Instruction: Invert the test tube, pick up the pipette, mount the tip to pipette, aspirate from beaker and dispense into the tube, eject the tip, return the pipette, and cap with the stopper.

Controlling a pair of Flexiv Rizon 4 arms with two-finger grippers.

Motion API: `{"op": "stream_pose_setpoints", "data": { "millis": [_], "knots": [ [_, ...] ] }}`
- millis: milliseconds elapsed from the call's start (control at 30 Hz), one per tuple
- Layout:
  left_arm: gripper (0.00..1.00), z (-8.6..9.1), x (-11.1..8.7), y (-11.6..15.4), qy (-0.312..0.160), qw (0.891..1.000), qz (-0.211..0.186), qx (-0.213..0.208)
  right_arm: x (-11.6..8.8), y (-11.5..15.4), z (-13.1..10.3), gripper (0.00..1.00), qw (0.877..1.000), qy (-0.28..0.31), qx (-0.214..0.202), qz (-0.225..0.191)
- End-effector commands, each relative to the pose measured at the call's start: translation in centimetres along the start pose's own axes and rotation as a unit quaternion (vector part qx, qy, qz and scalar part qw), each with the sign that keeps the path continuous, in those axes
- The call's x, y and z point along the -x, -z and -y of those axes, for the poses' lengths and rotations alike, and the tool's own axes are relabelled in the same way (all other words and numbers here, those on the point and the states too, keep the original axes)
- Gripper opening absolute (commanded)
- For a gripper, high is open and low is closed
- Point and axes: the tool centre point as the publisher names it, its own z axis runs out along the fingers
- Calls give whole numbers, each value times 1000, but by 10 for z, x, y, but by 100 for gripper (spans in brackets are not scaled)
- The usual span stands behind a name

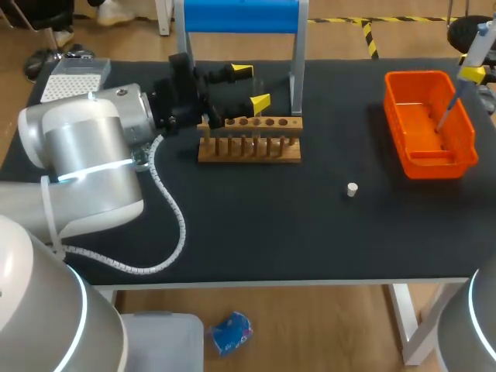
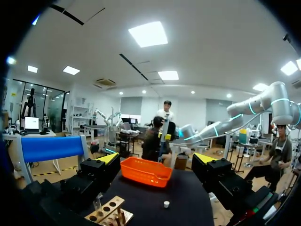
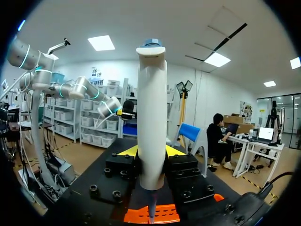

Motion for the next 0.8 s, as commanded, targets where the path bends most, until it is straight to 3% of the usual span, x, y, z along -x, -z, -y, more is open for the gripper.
{"op": "stream_pose_setpoints", "data": {
  "millis": [33, 233, 333, 500, 533, 800],
  "knots": [
    [100, -1, -2, -2, -1, 1000, 4, -2, 3, 2, 1, 0, 1000, 0, 0, -6],
    [100, -1, -2, -2, -1, 1000, 4, -2, 3, 2, 1, 0, 1000, 0, 0, -6],
    [100, 11, -4, -15, -5, 1000, 7, -3, 3, 2, 1, 0, 1000, 0, 0, -6],
    [100, 33, -13, -51, -26, 999, 2, 23, 3, 2, 1, 0, 1000, 0, 0, -6],
    [100, 36, -14, -59, -42, 998, 7, 44, 3, 2, 1, 0, 1000, 0, 0, -6],
    [100, 50, -17, -129, -85, 991, 7, 105, 3, 2, 1, 0, 1000, 0, 0, -6]
  ]
}}
